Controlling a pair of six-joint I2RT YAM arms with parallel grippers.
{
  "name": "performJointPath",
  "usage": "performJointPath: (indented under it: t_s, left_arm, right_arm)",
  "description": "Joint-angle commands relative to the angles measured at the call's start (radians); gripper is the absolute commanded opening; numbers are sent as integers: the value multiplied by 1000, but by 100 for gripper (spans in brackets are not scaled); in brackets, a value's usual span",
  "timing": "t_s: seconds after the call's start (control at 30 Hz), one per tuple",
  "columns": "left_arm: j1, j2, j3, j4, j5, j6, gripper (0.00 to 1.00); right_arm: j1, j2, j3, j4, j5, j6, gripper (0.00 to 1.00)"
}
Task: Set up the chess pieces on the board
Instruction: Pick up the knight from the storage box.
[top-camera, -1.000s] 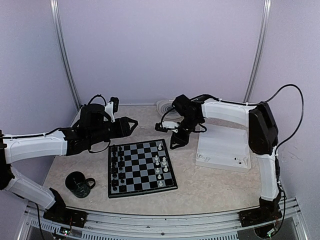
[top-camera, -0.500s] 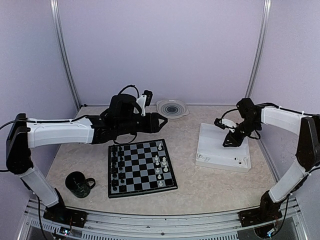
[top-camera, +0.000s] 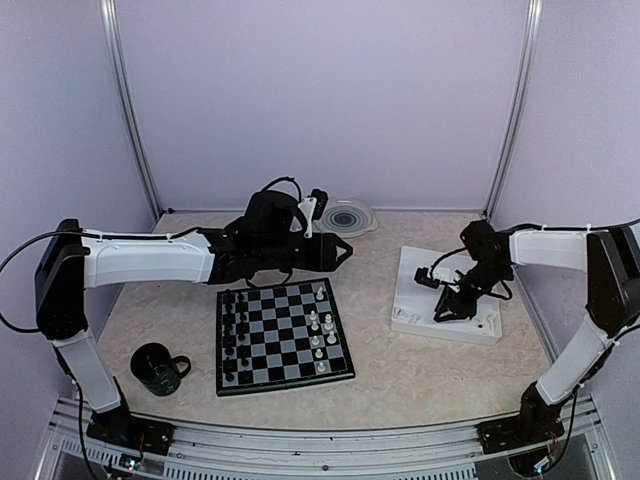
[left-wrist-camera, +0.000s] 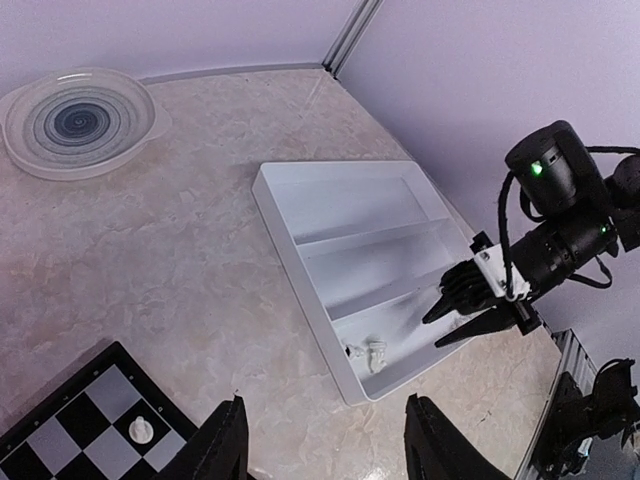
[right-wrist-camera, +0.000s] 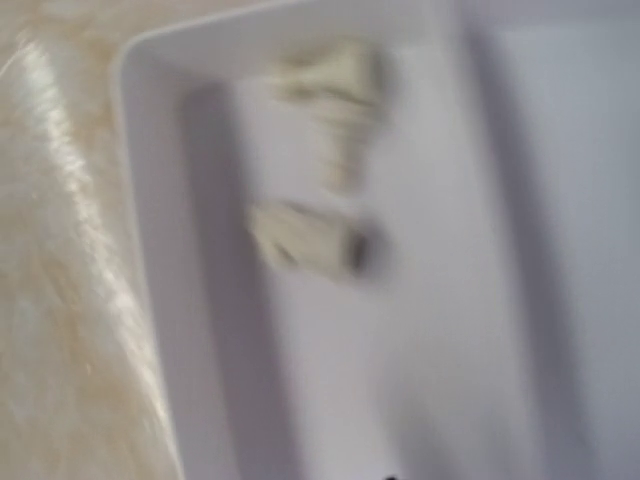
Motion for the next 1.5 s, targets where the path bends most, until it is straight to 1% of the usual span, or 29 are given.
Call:
performJointPath:
  t_s: [0.0,0.13,0.33,0.5,0.77,0.9,0.97,1.17,1.33,1.47]
  left_arm:
    - [-5,-36,-5,-22,-10,-10,54]
    - [-4,-73,-38,-29,-35,-14,54]
    - [-4,-80,-53,-19,-40,-22,54]
    - [-4,-69,-55,-6,-21,-34,54]
    - [-5,-85,-87,13,-21,-50,54]
    - [-4,-84,-89,19,-18,-56,54]
    - [-5,-80,-89,22,-15,-57,54]
    - [-4,-71,-83,25,-8,-56,54]
    - [-4,-59,-70,27,-1,-50,54]
    - [-4,-49,-61,34,8,-48,54]
  right_arm:
    - [77,93,20,76,20,-81,27]
    - [110,147,45,111,99,-106,30]
    - [132,187,77,122,127,-177,33]
    - [138,240,127,102,105,-225,34]
    - [159,293,166,26,49,-322,36]
    - [171,327,183,-2,53,-340,36]
    - [176,341,185,-5,67,-340,34]
    - [176,333,157,1,105,-329,24]
    - [163,296,131,1,110,-315,22]
    - [146,277,118,14,101,-290,12]
